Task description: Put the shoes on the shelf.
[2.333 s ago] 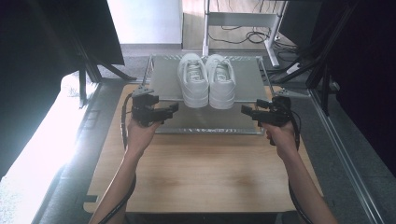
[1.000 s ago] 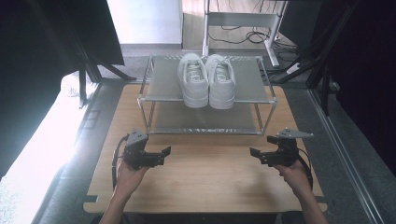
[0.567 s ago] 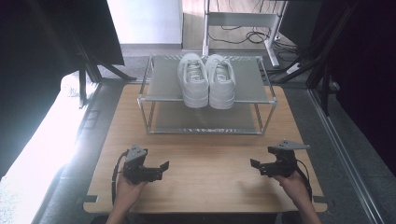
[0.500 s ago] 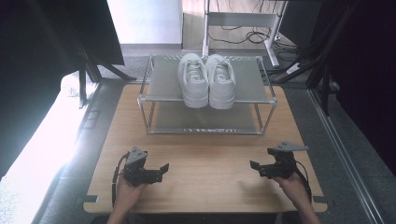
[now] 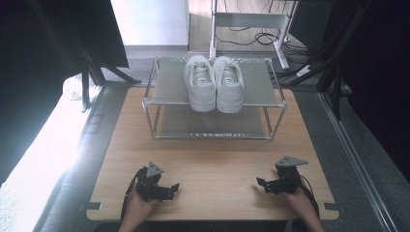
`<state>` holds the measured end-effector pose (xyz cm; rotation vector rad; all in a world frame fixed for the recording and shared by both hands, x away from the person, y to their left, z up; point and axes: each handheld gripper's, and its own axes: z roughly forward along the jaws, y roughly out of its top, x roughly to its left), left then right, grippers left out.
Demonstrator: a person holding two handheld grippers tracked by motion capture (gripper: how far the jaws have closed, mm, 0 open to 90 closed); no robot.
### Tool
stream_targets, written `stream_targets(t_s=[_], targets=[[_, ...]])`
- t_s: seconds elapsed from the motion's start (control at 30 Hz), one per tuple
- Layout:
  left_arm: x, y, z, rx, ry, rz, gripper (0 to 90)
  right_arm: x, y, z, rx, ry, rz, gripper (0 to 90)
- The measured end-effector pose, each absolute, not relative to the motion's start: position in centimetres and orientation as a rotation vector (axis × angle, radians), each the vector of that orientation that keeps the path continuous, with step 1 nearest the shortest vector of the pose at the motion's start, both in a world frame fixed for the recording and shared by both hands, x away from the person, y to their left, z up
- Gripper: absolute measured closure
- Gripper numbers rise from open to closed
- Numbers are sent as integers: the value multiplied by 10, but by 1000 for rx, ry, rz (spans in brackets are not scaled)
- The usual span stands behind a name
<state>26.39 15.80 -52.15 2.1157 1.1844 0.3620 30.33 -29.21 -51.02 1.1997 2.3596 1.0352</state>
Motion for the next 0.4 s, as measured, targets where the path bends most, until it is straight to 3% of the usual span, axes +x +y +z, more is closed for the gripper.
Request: stream_targets(t_s=[0.4], targets=[[263,151,-522,2155,1187,410,0,302,-287,-520,1164,2371,967,0]])
